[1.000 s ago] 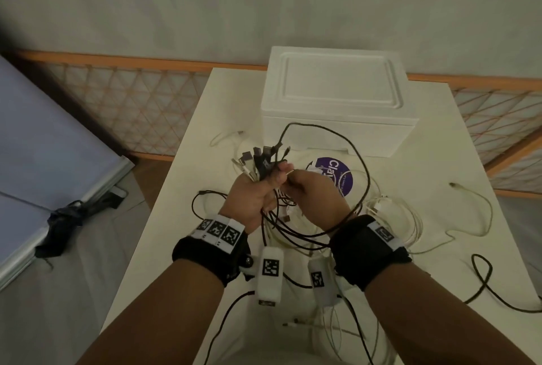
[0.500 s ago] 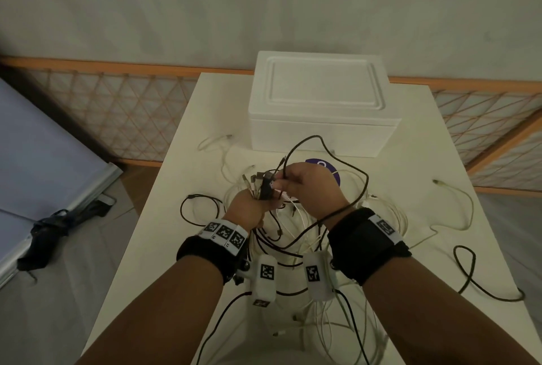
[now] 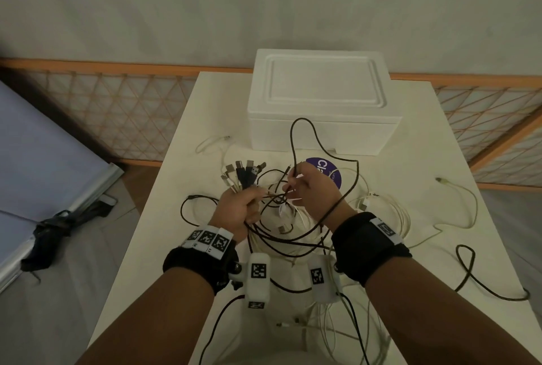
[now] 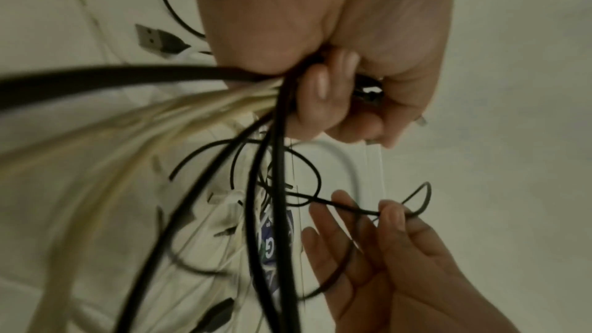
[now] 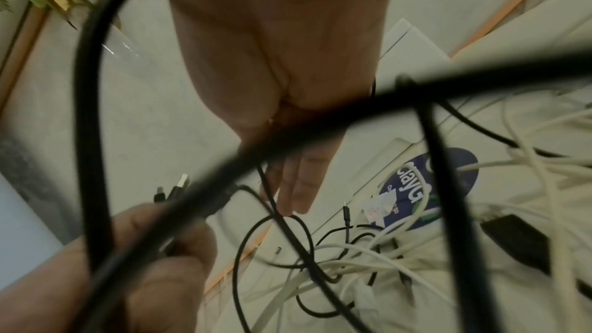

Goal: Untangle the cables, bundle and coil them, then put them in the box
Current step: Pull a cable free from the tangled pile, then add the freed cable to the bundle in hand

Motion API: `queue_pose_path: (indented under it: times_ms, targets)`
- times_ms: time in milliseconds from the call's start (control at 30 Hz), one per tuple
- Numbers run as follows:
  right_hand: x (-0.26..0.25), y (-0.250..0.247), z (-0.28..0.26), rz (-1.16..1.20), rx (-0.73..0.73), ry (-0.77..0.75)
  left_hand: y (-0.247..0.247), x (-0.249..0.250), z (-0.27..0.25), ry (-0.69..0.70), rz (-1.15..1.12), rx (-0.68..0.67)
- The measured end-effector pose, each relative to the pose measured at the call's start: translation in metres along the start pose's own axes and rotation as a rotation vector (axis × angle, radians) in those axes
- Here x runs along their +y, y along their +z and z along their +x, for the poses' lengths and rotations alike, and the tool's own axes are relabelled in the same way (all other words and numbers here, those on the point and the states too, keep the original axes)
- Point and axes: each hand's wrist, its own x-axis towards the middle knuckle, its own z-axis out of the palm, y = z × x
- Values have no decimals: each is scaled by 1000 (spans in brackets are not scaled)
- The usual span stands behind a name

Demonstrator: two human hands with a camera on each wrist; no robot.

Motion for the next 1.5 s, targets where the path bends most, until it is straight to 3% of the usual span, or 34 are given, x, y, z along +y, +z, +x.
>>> queue_pose_path:
  times_ms: [133, 267, 467, 667, 800, 933, 1000, 1033, 1133, 1200, 1267, 1333, 1400, 1500]
  targets:
    - [-3, 0, 2, -96, 52, -62, 12, -5, -3, -2, 31, -136]
    - [1, -2, 4, -176, 67, -118, 15, -12, 6, -4, 158, -64]
    - [-1, -2, 8, -111, 116, -267, 14, -20, 19, -9, 435, 10]
    - [17, 11, 19, 73, 132, -70, 19, -10, 18, 198, 400, -3]
    - [16, 18, 22, 175, 7, 7, 13, -7, 21, 55, 240, 59]
    - [23, 24, 23, -218, -117, -108, 23, 7, 15, 22, 135, -31]
    - [13, 21, 24, -255, -82, -111, 22, 6, 16, 2, 125, -70]
    - [2, 17, 23, -144, -11, -91, 18, 1, 17, -15, 148, -98]
    - [-43, -6, 12, 351, 197, -99, 7, -15, 20, -43, 589, -111]
    - [-73, -32, -3, 385, 320, -265, 0, -22, 21, -46, 866, -62]
    - [-91, -64, -20, 224, 421, -398, -8, -22, 19, -73, 886, 54]
    - [-84, -94, -26, -252, 421, -422, -14, -18, 18, -74, 642, 156]
    - [-50, -118, -28, -783, 280, -233, -15, -12, 14, -8, 379, 219]
    - [8, -129, -46, -1234, 12, 99, -11, 0, 1, 91, 265, 296]
